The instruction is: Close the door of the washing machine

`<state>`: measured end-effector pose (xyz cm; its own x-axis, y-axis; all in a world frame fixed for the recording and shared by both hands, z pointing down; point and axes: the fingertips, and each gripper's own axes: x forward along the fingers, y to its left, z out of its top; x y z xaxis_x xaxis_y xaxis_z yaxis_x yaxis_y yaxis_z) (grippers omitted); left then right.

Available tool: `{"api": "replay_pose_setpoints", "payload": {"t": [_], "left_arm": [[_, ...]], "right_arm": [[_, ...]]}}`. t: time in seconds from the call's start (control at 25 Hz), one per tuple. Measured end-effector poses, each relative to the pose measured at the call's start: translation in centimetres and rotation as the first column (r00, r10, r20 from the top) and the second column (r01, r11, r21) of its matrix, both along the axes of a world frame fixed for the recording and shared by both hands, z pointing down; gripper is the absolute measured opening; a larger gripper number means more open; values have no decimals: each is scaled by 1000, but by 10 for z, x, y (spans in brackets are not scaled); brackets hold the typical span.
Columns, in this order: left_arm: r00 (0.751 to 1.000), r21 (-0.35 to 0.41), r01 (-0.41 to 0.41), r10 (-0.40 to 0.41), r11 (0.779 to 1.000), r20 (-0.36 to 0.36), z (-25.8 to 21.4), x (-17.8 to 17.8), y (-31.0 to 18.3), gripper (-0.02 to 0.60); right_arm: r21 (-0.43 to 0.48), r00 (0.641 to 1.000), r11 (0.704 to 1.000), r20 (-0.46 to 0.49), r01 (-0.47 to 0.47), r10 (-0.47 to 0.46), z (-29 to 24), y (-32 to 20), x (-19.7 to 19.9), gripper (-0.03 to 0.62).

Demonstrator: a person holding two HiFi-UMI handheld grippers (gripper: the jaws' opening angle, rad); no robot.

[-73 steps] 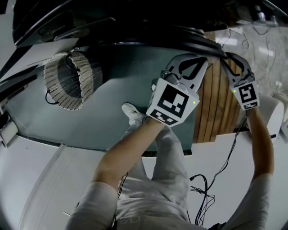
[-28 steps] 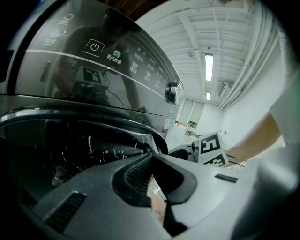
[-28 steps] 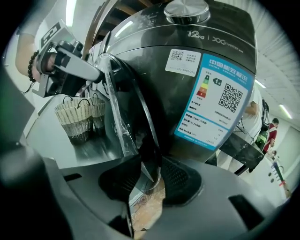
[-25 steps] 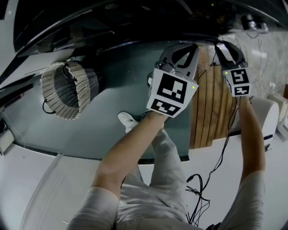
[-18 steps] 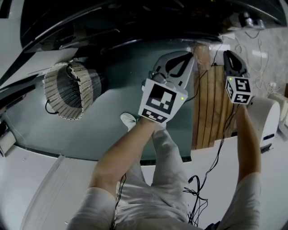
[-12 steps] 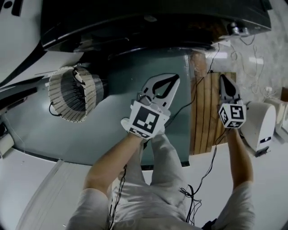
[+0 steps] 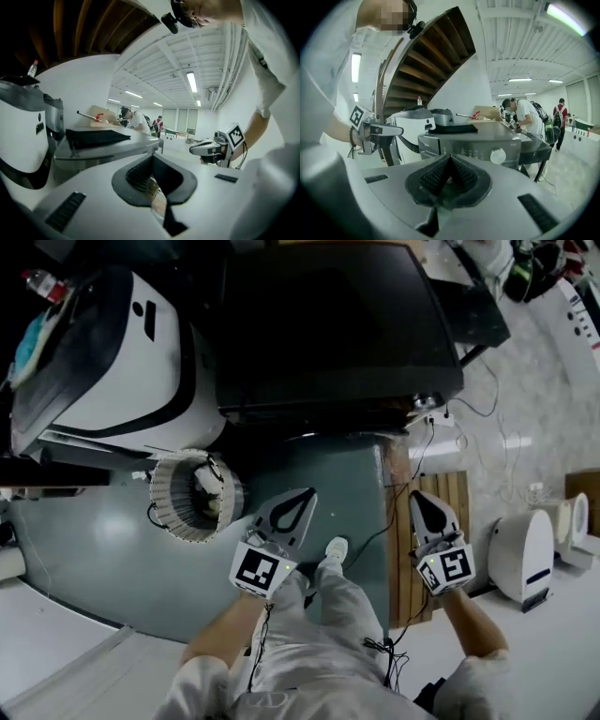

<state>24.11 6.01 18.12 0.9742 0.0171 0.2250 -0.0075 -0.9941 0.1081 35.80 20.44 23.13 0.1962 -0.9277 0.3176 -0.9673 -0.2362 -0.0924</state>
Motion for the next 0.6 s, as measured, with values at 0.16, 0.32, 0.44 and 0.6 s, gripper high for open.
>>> {"api": "replay_pose_setpoints", "payload": {"t": [0.16,0.32,0.44,0.6], "left_arm": [[995,32,48,-45,998,-91,-92,-24,-12,2],[980,99,69,-49,993,-194,-158,-42,-26,2],[967,125,91,-58,988,-247,-192,-60,-38,2],[958,139,134,-93,981,-271,-219,-95,-44,2]], "right_arm": [[68,989,997,-146,47,-36,-100,-15,-19,11],[135,968,989,-251,59,-23,-178,-22,-33,11],[179,954,982,-299,58,-2,-219,-28,-44,11],[242,954,970,-295,27,47,-259,-20,-61,11]]}}
